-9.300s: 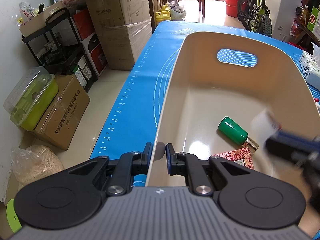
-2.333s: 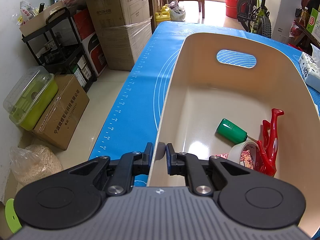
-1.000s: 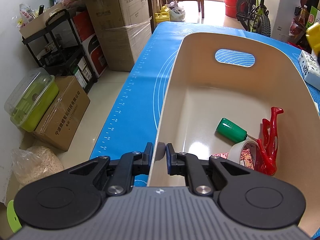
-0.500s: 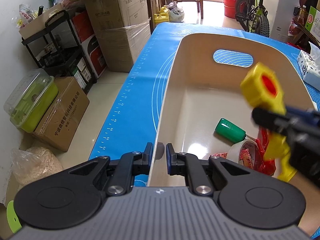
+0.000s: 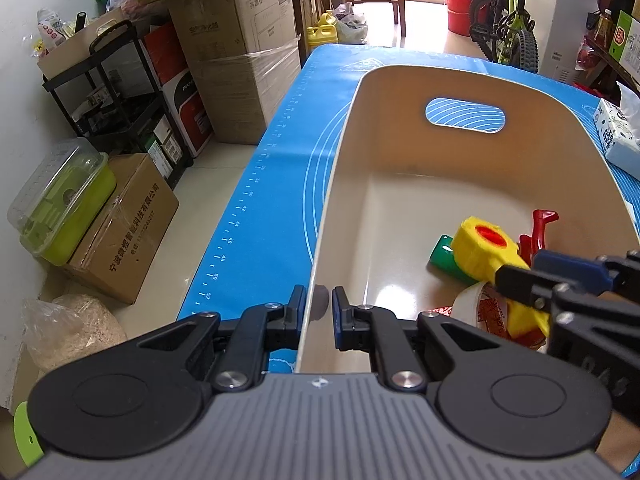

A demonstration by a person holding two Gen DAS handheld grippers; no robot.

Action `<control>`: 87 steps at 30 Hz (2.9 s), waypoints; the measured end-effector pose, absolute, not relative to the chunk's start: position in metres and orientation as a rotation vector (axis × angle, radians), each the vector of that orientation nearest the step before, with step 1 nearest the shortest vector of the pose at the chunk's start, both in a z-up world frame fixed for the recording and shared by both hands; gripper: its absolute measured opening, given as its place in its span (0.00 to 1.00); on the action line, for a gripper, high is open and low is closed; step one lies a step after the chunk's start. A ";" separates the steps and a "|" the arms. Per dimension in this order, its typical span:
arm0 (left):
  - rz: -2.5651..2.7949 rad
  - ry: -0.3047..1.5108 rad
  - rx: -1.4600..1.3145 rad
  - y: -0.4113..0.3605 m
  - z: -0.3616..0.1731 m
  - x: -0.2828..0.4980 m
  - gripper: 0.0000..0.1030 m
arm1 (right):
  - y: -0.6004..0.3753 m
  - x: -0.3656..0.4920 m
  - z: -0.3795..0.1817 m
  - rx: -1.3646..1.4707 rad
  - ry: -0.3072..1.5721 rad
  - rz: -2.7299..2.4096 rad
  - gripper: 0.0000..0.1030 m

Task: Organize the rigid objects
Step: 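Carry the yellow toy into the basket and open the right gripper, then move the right gripper to the black earbud case and grasp it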

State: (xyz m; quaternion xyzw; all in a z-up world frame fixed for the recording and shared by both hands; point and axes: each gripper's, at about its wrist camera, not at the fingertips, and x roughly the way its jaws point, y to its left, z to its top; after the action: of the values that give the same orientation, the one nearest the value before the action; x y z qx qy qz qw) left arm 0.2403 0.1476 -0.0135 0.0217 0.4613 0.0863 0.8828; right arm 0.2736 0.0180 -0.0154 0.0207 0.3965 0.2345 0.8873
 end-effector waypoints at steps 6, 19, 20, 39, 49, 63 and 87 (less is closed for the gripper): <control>0.180 0.963 0.044 0.148 -0.013 0.240 0.15 | -0.006 0.273 0.004 0.115 0.782 0.493 0.51; 0.180 0.964 0.039 0.147 -0.014 0.240 0.15 | -0.070 0.279 0.032 0.238 0.672 0.358 0.76; 0.181 0.964 0.038 0.148 -0.014 0.240 0.15 | -0.074 0.279 0.033 0.233 0.657 0.341 0.80; 0.195 0.965 0.035 0.148 -0.013 0.242 0.15 | -0.145 0.299 -0.028 0.125 0.765 0.111 0.97; 0.198 0.964 0.037 0.147 -0.013 0.242 0.15 | -0.137 0.301 -0.065 0.094 0.832 0.097 0.97; 0.198 0.964 0.040 0.147 -0.013 0.242 0.15 | -0.115 0.301 -0.100 -0.041 0.849 0.138 0.95; 0.197 0.964 0.040 0.145 -0.014 0.242 0.15 | -0.107 0.290 -0.093 -0.096 0.757 0.162 0.57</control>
State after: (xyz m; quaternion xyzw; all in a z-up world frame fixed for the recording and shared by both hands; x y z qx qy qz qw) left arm 0.2418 0.1451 -0.0144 0.0192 0.4628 0.0945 0.8812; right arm 0.2895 -0.1066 -0.0932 -0.0467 0.3692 0.0789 0.9248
